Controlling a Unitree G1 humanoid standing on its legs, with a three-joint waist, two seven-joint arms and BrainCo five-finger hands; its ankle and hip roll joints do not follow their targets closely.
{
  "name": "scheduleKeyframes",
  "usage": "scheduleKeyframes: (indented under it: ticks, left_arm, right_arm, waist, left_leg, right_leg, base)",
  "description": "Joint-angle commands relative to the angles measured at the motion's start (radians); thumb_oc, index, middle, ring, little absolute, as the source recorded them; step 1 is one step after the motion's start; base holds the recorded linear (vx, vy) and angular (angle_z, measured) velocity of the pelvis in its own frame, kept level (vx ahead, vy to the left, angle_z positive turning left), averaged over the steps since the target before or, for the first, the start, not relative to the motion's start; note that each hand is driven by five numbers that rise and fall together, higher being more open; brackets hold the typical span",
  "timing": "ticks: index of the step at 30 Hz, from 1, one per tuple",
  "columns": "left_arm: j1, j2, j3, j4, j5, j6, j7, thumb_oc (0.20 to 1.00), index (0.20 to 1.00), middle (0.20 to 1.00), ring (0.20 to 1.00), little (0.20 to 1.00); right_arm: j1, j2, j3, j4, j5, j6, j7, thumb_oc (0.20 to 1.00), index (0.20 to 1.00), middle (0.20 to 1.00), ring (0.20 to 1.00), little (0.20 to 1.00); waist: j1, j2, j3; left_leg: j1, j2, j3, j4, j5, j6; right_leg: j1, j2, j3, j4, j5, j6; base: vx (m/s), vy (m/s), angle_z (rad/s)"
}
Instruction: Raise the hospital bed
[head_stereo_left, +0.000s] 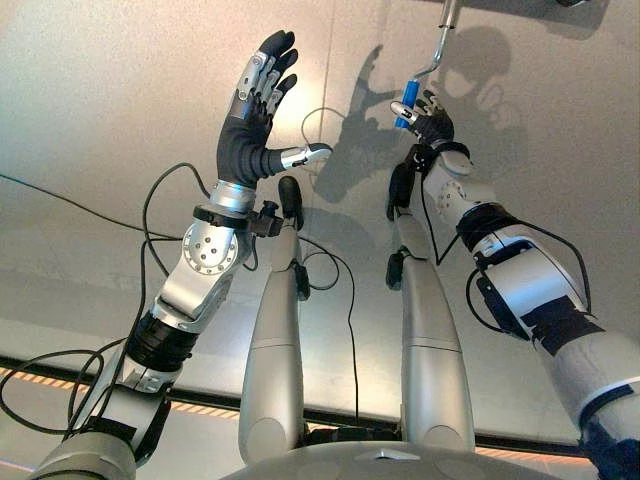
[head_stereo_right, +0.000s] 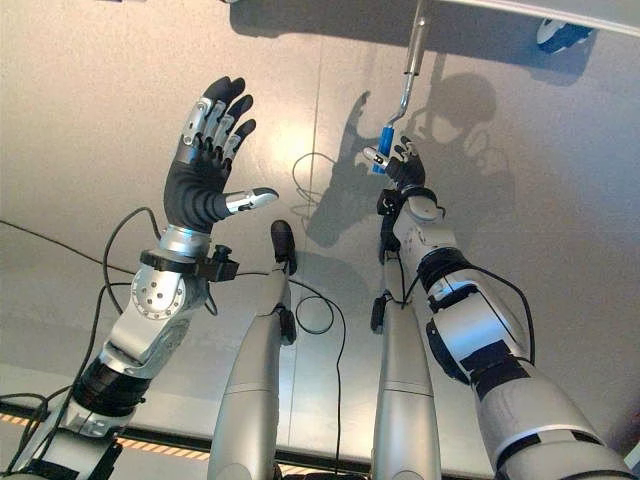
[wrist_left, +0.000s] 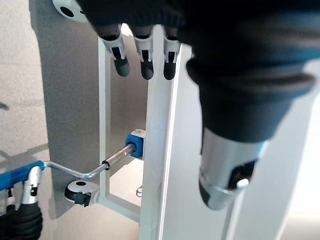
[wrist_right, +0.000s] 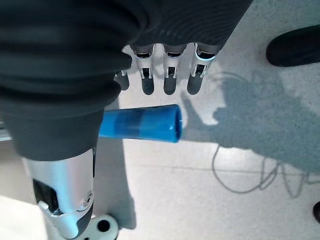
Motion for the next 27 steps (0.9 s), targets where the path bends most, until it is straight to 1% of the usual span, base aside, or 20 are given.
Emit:
scheduleKeyframes:
  ticks: [1,9,15,21,27]
  left_arm:
    - [0.018,0.006,0.009,-0.141,-0.003,-0.055,0.006,1.0,1.0,1.0,1.0,1.0]
    - [0.007,-0.008,0.003,-0.144,0.01,-0.058,0.021,1.0,1.0,1.0,1.0,1.0]
    - [0.018,-0.007,-0.001,-0.146,0.021,-0.055,0.019,1.0,1.0,1.0,1.0,1.0]
    - [0.013,0.005,-0.007,-0.154,0.019,-0.061,0.02,1.0,1.0,1.0,1.0,1.0]
    - [0.027,0.01,-0.009,-0.157,0.016,-0.059,0.018,1.0,1.0,1.0,1.0,1.0]
  right_arm:
    - [-0.02,0.026,0.016,0.01,-0.032,0.006,0.022,1.0,1.0,1.0,1.0,1.0]
    - [-0.023,0.026,0.002,0.078,-0.079,0.018,0.018,1.0,1.0,1.0,1.0,1.0]
    - [-0.034,0.017,-0.009,0.076,-0.069,0.012,0.02,1.0,1.0,1.0,1.0,1.0]
    - [-0.074,-0.012,-0.009,0.091,-0.058,0.011,0.019,1.0,1.0,1.0,1.0,1.0]
    - [-0.101,-0.037,-0.003,0.087,-0.047,0.007,0.02,1.0,1.0,1.0,1.0,1.0]
  waist:
    - [0.024,0.018,-0.02]
    - [0.033,0.04,-0.02]
    - [0.032,0.046,-0.02]
    - [0.033,0.052,-0.02]
    - [0.033,0.05,-0.02]
  left_leg:
    - [-0.034,-0.051,-0.007,0.121,-0.1,0.046]
    - [-0.044,-0.056,-0.007,0.122,-0.101,0.048]
    - [-0.044,-0.057,-0.002,0.127,-0.104,0.046]
    - [-0.041,-0.056,-0.001,0.125,-0.104,0.041]
    - [-0.041,-0.052,0.003,0.125,-0.104,0.039]
  right_leg:
    - [0.044,-0.006,0.032,-0.028,-0.029,0.093]
    - [0.033,-0.011,0.031,-0.023,-0.033,0.094]
    - [0.03,-0.013,0.032,-0.018,-0.034,0.094]
    - [0.036,-0.016,0.03,-0.022,-0.033,0.097]
    - [0.037,-0.016,0.03,-0.019,-0.035,0.097]
  base:
    - [0.0,0.0,0.0]
    - [0.0,0.0,0.0]
    - [0.0,0.0,0.0]
    - [0.0,0.0,0.0]
    - [0.0,0.0,0.0]
